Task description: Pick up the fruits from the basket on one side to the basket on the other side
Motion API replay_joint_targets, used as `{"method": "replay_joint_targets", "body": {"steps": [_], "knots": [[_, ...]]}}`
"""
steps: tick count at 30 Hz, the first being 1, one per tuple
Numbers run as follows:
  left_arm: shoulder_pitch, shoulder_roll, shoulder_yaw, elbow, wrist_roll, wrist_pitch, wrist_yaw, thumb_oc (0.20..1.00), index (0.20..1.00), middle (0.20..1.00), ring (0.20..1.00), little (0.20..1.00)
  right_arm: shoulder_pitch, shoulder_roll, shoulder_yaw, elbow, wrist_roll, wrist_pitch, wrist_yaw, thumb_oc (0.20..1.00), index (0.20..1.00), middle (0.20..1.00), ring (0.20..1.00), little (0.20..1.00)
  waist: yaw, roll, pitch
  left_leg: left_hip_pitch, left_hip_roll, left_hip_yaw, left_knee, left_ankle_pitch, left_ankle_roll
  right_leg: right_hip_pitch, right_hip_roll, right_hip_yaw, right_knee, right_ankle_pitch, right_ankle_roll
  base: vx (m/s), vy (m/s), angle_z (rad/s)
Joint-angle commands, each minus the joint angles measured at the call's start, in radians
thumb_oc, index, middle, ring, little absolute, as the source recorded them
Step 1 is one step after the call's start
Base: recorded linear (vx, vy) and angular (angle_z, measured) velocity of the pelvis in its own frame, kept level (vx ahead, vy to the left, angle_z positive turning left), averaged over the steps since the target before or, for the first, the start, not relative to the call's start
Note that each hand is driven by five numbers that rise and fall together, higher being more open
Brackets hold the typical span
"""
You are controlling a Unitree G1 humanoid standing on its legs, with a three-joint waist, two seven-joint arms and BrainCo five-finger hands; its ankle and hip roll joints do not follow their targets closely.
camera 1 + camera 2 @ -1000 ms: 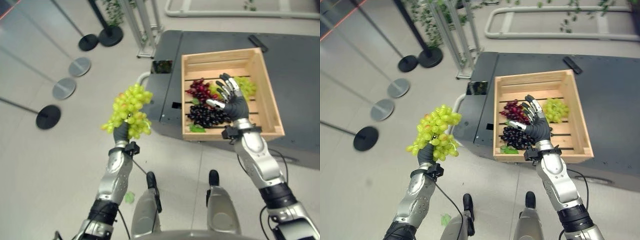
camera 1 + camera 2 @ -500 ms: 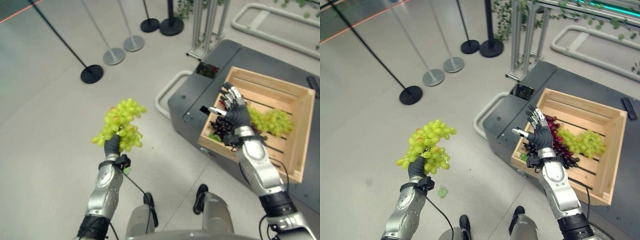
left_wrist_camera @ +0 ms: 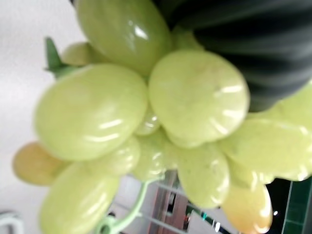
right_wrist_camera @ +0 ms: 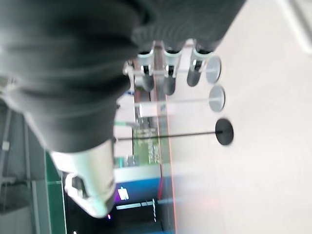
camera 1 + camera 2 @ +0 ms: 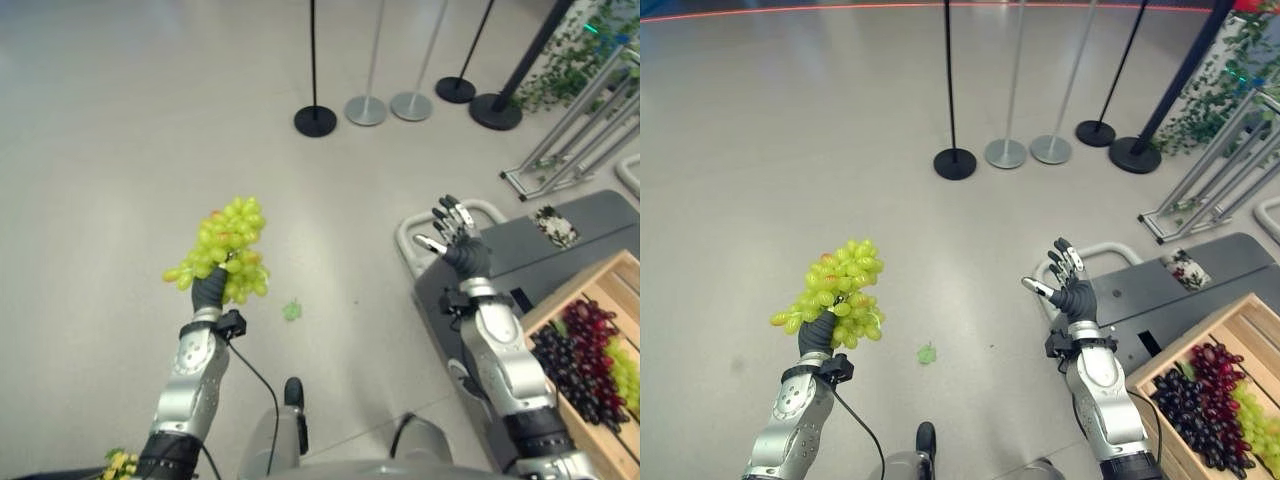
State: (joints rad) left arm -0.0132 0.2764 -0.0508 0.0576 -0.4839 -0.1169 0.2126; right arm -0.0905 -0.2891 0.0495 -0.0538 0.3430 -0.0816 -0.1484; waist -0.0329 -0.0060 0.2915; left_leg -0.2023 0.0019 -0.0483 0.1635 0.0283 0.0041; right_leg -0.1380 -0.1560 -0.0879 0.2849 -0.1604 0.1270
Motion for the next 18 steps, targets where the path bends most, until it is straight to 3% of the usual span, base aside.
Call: {"method": "replay_joint_targets", "body": {"steps": [1, 4, 5, 6, 10, 13, 14, 15, 16, 17, 18], "knots": [[-0.026, 0.03, 0.011, -0.147, 0.069, -0.071, -0.036, 0.2, 0.2, 0.2, 0.2, 0.2, -0.04, -0.019, -0.012, -0.033, -0.006, -0.058, -0.002, 1.0, 1.0, 1.0, 1.0, 1.0, -0.023, -0.017, -0.039, 0.044, -0.048, -0.082, -0.056, -0.093, -0.029, -0.054, 0.136, 0.154, -0.076, 0.01, -0.019, 0.0, 0.034, 1.94], [-0.016, 0.025, 0.011, -0.141, 0.083, -0.067, -0.062, 0.2, 0.2, 0.2, 0.2, 0.2, -0.021, -0.021, -0.014, -0.025, 0.012, -0.067, 0.01, 1.0, 1.0, 1.0, 1.0, 1.0, -0.036, -0.021, -0.045, 0.032, -0.094, -0.153, -0.049, -0.074, -0.023, -0.056, 0.265, 0.303, -0.044, -0.019, -0.069, 0.0, 0.031, 1.69], [-0.019, 0.021, 0.009, -0.133, 0.085, -0.061, -0.065, 0.2, 0.2, 0.2, 0.2, 0.2, 0.009, -0.022, -0.025, -0.021, 0.024, -0.075, 0.016, 1.0, 1.0, 1.0, 1.0, 1.0, -0.037, -0.024, -0.039, 0.023, -0.115, -0.176, -0.026, -0.074, -0.025, -0.047, 0.272, 0.322, -0.015, -0.04, -0.081, -0.06, -0.055, 1.15], [-0.012, 0.013, 0.015, -0.137, 0.091, -0.071, -0.077, 0.2, 0.2, 0.2, 0.2, 0.2, 0.004, -0.028, -0.007, -0.026, 0.03, -0.064, 0.033, 1.0, 1.0, 1.0, 1.0, 1.0, -0.035, -0.021, -0.035, 0.02, -0.131, -0.212, -0.038, -0.073, -0.032, -0.03, 0.248, 0.343, -0.07, -0.02, -0.06, -0.06, -0.055, 0.73], [0.019, 0.018, 0.043, -0.156, 0.068, -0.082, -0.078, 0.2, 0.2, 0.2, 0.2, 0.2, -0.022, -0.039, 0.019, -0.027, 0.033, -0.062, 0.048, 1.0, 1.0, 1.0, 1.0, 1.0, -0.007, -0.011, -0.039, -0.002, -0.119, -0.214, -0.038, -0.064, -0.039, -0.023, 0.229, 0.333, -0.118, 0.001, -0.062, -0.04, -0.086, 0.43], [0.024, 0.017, 0.05, -0.162, 0.048, -0.087, -0.076, 0.2, 0.2, 0.2, 0.2, 0.2, -0.04, -0.038, 0.033, -0.024, 0.049, -0.068, 0.051, 1.0, 1.0, 1.0, 1.0, 1.0, 0.017, -0.001, -0.04, -0.027, -0.116, -0.232, -0.036, -0.052, -0.046, -0.019, 0.221, 0.31, -0.151, 0.01, -0.072, -0.04, -0.103, 0.2], [0.016, 0.012, 0.058, -0.167, 0.03, -0.086, -0.071, 0.2, 0.2, 0.2, 0.2, 0.2, -0.055, -0.049, 0.031, -0.024, 0.048, -0.074, 0.038, 1.0, 1.0, 1.0, 1.0, 1.0, 0.028, 0.007, -0.017, -0.082, -0.099, -0.231, 0.004, -0.043, -0.075, -0.033, 0.203, 0.258, -0.14, -0.002, -0.08, -0.08, -0.075, 0.41], [0.018, 0.004, 0.059, -0.168, 0.023, -0.082, -0.07, 0.2, 0.2, 0.2, 0.2, 0.2, -0.054, -0.058, 0.013, -0.028, 0.035, -0.075, 0.026, 1.0, 1.0, 1.0, 1.0, 1.0, 0.017, 0.011, -0.003, -0.091, -0.066, -0.158, 0.029, -0.055, -0.078, -0.038, 0.181, 0.212, -0.129, -0.012, -0.076, -0.14, -0.073, 1.01], [0.021, -0.001, 0.067, -0.167, 0.018, -0.081, -0.067, 0.2, 0.2, 0.2, 0.2, 0.2, -0.058, -0.07, -0.006, -0.028, 0.015, -0.071, 0.008, 1.0, 1.0, 1.0, 1.0, 1.0, -0.012, 0.017, 0.008, -0.104, 0.031, 0.005, 0.077, -0.069, -0.084, -0.043, 0.132, 0.118, -0.122, -0.01, -0.059, -0.08, -0.012, 1.99], [0.021, -0.002, 0.067, -0.167, 0.018, -0.081, -0.067, 0.2, 0.2, 0.2, 0.2, 0.2, -0.059, -0.071, -0.005, -0.028, 0.015, -0.071, 0.007, 1.0, 1.0, 1.0, 1.0, 1.0, -0.012, 0.018, 0.006, -0.11, 0.033, 0.004, 0.077, -0.065, -0.085, -0.047, 0.134, 0.117, -0.126, -0.004, -0.059, -0.07, 0.006, 2.31], [0.024, -0.005, 0.071, -0.164, 0.007, -0.082, -0.067, 0.2, 0.2, 0.2, 0.2, 0.2, -0.061, -0.066, -0.004, -0.024, 0.014, -0.068, 0.004, 1.0, 1.0, 1.0, 1.0, 1.0, -0.013, 0.023, 0.002, -0.093, 0.069, 0.031, 0.067, -0.067, -0.096, -0.039, 0.112, 0.075, -0.139, 0.0, -0.052, -0.02, 0.001, 1.98]]}}
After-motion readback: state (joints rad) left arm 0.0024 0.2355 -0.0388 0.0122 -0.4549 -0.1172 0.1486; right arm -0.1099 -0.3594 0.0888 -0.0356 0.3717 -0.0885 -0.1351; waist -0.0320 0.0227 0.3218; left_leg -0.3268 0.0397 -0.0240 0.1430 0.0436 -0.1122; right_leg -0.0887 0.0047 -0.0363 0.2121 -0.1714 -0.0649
